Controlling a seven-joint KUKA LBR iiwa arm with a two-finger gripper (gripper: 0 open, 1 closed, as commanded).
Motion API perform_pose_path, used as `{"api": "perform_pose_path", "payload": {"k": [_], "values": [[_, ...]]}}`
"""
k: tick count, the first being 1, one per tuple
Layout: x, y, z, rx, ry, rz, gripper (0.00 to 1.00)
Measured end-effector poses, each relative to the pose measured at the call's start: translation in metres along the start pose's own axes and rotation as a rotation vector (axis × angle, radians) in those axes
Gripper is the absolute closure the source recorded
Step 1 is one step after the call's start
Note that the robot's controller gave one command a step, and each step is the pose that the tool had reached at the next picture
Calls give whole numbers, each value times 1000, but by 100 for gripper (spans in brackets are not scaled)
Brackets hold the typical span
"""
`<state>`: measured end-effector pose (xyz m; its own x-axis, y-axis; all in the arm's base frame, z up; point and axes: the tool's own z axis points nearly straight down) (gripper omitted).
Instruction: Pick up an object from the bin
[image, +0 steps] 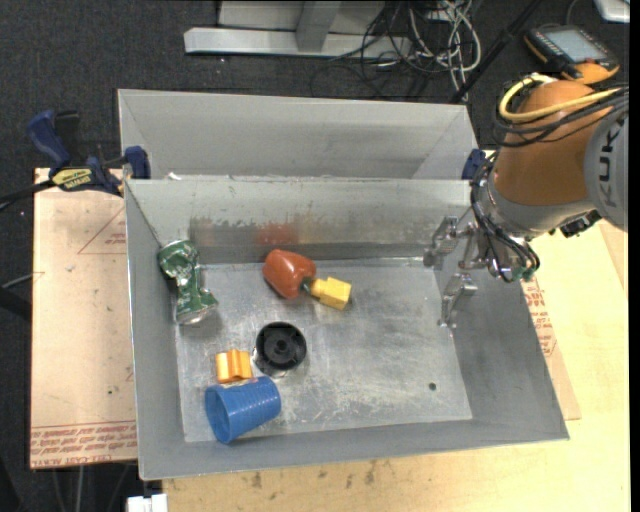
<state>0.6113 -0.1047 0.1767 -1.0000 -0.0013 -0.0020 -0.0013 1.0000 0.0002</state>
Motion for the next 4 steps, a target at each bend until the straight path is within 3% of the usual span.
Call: {"api": "perform_pose_path", "payload": {"k": [1,2,3,4], "values": [[0,0,0,0,0,0,0],[-12,29,28,4,-7,-53,0],[-14,43,41,2,-5,-76,0],[-25,21,100,-1,-1,-365,100]]}}
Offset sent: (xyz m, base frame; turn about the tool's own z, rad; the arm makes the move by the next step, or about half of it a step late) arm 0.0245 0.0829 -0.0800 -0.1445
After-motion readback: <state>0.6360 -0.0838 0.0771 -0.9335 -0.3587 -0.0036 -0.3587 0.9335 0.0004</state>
